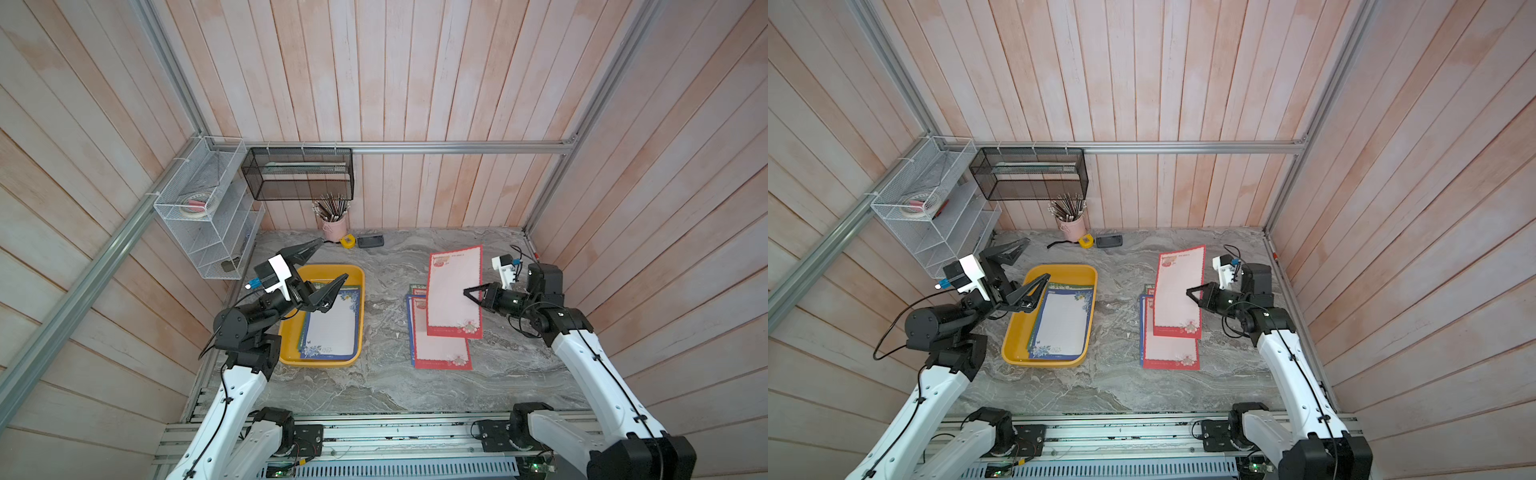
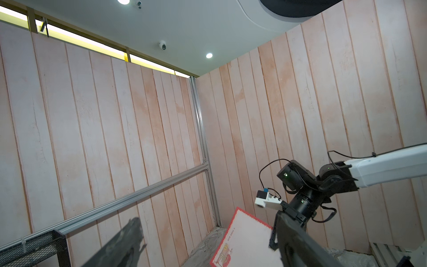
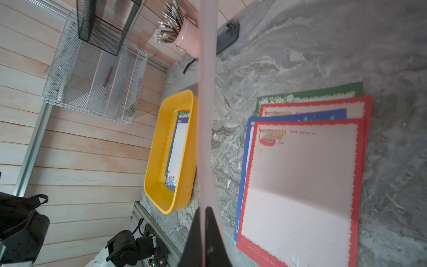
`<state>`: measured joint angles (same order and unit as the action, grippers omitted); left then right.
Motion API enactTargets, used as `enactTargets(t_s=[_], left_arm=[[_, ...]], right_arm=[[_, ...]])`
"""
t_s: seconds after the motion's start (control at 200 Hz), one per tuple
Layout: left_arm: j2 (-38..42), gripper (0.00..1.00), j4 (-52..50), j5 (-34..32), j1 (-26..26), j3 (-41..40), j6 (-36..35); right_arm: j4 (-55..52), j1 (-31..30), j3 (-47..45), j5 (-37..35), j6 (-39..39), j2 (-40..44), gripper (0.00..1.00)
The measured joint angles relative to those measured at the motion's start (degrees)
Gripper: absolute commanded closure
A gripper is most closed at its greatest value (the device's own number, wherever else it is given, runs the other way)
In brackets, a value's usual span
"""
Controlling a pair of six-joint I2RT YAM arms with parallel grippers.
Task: Take out the stationery paper from the storage box
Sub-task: Place the stationery paper at the center of the board.
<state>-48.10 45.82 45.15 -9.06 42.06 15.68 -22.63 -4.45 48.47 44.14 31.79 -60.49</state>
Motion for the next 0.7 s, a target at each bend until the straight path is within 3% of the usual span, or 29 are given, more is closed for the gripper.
enactTargets(t_s=[0.295, 0.7], left_arm=[[0.0, 0.08, 0.0, 0.0, 0.0, 0.0, 0.0], [0.1, 0.08, -0.1, 0.0, 0.0, 0.0, 0.0]], right_arm=[[2.1, 0.0, -8.0, 4.9, 3.1, -2.1, 1.0], [5.5, 0.0, -10.9, 7.5, 3.7, -6.0, 1.0]])
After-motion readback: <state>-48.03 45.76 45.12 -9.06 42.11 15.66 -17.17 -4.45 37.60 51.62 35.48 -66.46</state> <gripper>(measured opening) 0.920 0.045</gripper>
